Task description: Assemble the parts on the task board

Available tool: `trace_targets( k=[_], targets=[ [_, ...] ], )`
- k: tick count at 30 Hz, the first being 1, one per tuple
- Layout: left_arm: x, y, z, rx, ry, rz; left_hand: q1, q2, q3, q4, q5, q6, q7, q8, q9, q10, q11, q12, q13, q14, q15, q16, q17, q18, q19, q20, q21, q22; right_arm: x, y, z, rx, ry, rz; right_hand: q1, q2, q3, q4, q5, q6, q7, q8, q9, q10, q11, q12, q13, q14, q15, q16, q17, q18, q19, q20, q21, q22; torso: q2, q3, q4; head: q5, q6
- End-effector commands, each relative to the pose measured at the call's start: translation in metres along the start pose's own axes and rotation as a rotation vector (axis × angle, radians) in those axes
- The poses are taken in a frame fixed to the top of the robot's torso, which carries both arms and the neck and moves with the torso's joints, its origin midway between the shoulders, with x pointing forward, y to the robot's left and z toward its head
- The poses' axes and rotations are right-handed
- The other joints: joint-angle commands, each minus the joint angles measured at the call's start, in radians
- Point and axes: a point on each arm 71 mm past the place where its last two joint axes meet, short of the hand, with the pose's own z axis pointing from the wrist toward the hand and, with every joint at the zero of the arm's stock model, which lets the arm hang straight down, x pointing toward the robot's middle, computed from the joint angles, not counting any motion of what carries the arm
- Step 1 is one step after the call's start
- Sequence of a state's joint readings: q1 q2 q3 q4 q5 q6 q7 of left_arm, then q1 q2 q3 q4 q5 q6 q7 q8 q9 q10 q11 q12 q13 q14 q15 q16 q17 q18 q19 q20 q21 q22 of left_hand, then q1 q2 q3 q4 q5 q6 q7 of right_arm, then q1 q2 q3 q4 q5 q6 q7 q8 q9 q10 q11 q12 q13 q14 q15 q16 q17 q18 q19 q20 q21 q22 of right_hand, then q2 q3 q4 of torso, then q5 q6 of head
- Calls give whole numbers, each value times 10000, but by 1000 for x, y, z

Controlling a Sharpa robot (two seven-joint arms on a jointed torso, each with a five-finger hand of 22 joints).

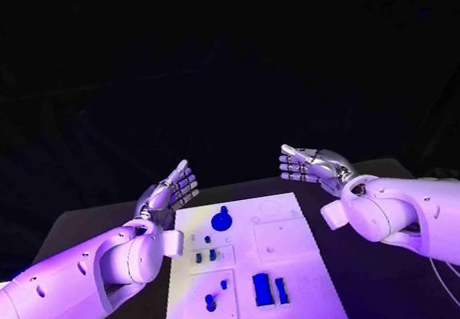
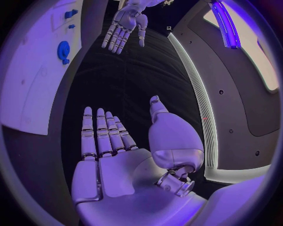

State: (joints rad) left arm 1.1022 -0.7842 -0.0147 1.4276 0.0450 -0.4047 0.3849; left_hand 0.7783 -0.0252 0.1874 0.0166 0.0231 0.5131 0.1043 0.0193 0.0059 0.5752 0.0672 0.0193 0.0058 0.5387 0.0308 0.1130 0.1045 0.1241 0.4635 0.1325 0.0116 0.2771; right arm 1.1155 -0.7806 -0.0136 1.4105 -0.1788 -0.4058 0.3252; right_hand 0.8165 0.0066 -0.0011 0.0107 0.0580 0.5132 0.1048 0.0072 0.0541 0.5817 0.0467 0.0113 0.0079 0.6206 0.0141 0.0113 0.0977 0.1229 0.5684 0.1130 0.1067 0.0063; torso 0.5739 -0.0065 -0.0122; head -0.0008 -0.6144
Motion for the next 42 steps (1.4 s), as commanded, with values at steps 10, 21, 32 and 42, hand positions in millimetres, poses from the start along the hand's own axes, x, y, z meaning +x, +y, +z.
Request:
trace_targets(
  k=[10,21,32,42],
  targets=[
    [28,3,-24,1128,-1808,1130,-4169,252,-998,-166,-231,-2747,-1043,-193,-59,-3080,-672,-193,-58,-2887,-308,-1130,-1045,-1241,-2465,-1325,-116,-1483,30,-4,-27,-531,-2442,734,-4358,-66,11,-107,-580,-2739,-1048,-72,-541,-3108,-467,-113,-79,-3314,-141,-113,-977,-1229,-3034,-1130,-1067,-63,-297,65,122,8,144],
    [30,4,-26,1165,-1868,1169,-5478,252,-1874,-166,-231,-3612,-1043,-193,-59,-4052,-672,-193,-58,-3794,-308,-1130,-1045,-1241,-3252,-1325,-116,-1950,32,-4,-29,-523,-2527,759,-5738,-66,11,-107,-580,-3609,-1048,-72,-541,-4095,-467,-113,-79,-4365,-141,-113,-977,-1229,-3996,-1130,-1067,-63,-297,65,122,8,144],
    [30,4,-26,1165,-1868,1169,-6348,252,-1874,-166,-231,-4189,-1043,-193,-59,-4698,-672,-193,-58,-4400,-308,-1130,-1045,-1241,-3763,-1325,-116,-2771,32,-4,-29,-523,-2527,759,-6650,-66,11,-107,-580,-4187,-1048,-72,-541,-4749,-467,-113,-79,-5066,-141,-113,-977,-1229,-4632,-1130,-1067,-63,-297,65,122,8,144],
    [30,4,-26,1165,-1868,1169,-7783,252,-1874,-166,-231,-5131,-1043,-193,-59,-5752,-672,-193,-58,-5387,-308,-1130,-1045,-1241,-4635,-1325,-116,-2771,32,-4,-29,-523,-2527,759,-8165,-66,11,-107,-580,-5132,-1048,-72,-541,-5817,-467,-113,-79,-6206,-141,-113,-977,-1229,-5684,-1130,-1067,-63,-297,65,122,8,144]
  ],
)
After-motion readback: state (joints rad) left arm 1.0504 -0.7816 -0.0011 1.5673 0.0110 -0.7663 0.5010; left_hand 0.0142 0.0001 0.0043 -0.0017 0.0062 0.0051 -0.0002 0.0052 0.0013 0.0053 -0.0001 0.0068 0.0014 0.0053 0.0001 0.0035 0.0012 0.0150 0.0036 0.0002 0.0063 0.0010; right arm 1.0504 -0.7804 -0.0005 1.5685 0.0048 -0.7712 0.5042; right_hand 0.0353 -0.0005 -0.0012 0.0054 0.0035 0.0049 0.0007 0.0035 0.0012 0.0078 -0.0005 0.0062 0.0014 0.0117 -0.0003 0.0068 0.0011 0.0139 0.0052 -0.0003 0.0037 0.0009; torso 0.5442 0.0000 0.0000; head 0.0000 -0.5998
